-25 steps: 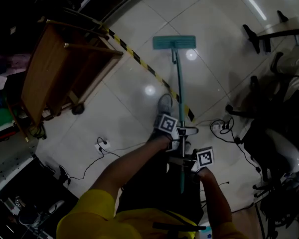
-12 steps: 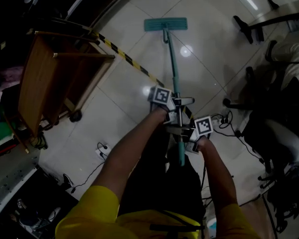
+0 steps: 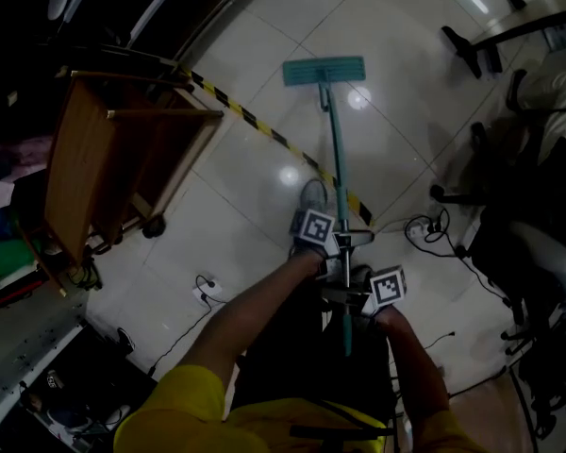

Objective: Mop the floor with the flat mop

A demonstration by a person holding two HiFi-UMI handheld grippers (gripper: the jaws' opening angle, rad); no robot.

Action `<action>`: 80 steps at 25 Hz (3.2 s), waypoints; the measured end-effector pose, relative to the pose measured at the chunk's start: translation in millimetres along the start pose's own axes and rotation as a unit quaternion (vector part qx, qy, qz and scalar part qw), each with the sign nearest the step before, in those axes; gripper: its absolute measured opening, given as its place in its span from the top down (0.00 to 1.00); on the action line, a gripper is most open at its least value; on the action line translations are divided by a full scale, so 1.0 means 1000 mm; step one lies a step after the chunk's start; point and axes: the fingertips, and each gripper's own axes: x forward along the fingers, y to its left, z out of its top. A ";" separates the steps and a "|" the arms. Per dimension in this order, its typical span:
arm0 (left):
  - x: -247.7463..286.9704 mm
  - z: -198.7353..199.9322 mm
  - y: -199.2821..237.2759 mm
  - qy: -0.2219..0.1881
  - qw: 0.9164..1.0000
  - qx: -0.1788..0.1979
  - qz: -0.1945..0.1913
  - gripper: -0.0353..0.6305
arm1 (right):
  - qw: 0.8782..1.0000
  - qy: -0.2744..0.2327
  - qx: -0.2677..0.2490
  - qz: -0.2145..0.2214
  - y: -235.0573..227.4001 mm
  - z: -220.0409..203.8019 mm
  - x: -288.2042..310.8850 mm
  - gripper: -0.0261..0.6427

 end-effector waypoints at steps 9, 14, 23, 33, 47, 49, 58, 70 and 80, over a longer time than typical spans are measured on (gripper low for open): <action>0.018 -0.034 0.002 -0.027 0.997 0.026 -0.062 0.82 | 0.998 0.006 -0.044 -0.047 -0.029 -0.031 -0.013 0.89; 0.016 0.079 0.006 -0.004 0.999 0.018 -0.046 0.82 | 0.995 -0.016 -0.096 -0.035 -0.036 0.092 -0.008 0.89; 0.009 0.101 0.025 0.009 0.997 0.066 0.032 0.83 | 0.999 -0.026 -0.042 -0.018 -0.033 0.103 0.006 0.92; 0.049 -0.106 -0.011 0.011 1.000 0.002 -0.016 0.80 | 0.999 -0.031 0.023 -0.034 -0.004 -0.091 -0.044 0.91; 0.076 0.159 -0.005 0.025 0.996 0.081 -0.022 0.79 | 0.996 -0.016 -0.074 -0.044 -0.028 0.169 -0.062 0.90; 0.070 0.159 -0.002 0.011 0.996 0.087 0.000 0.81 | 0.998 -0.029 -0.055 -0.016 -0.021 0.164 -0.057 0.92; 0.058 -0.055 -0.005 0.033 0.999 0.005 0.017 0.82 | 0.999 -0.030 0.024 -0.016 -0.003 -0.040 -0.051 0.93; 0.060 0.068 -0.025 -0.019 0.996 0.030 -0.086 0.80 | 0.996 -0.006 -0.081 -0.036 -0.020 0.080 -0.050 0.89; 0.036 0.166 -0.005 -0.006 0.996 0.086 -0.008 0.81 | 0.997 -0.042 -0.061 0.004 -0.008 0.171 -0.021 0.91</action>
